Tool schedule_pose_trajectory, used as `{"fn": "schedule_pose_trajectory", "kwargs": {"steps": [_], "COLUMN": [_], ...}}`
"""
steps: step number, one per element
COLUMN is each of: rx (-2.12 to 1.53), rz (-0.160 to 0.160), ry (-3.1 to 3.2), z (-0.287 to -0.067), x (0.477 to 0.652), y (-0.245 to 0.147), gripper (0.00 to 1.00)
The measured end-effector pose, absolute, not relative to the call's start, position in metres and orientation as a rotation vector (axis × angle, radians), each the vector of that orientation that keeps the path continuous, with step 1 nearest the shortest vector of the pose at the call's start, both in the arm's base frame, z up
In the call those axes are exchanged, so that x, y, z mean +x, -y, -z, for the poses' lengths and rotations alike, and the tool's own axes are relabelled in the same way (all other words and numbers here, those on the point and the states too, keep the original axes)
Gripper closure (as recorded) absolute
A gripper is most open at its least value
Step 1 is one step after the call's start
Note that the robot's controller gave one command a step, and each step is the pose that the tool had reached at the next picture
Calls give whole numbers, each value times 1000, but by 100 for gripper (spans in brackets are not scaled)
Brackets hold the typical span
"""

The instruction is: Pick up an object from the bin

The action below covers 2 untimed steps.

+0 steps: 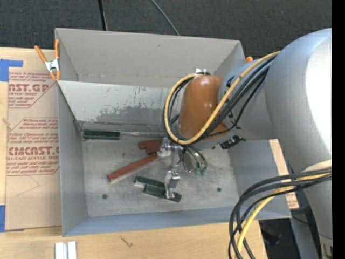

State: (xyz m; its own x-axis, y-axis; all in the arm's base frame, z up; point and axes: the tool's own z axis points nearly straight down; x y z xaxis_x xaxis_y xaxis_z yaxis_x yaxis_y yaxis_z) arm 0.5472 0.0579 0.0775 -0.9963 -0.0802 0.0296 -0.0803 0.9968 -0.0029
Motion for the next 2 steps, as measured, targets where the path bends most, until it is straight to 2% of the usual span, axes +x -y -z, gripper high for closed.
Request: {"fn": "schedule_pose_trajectory", "kwargs": {"steps": [1, 2], "rx": [126, 126], "rz": [-6, -6], "ry": [3114, 3114], "z": [-77, -77], "x": [548, 548], "y": [-58, -58], "gripper": [0, 0]}}
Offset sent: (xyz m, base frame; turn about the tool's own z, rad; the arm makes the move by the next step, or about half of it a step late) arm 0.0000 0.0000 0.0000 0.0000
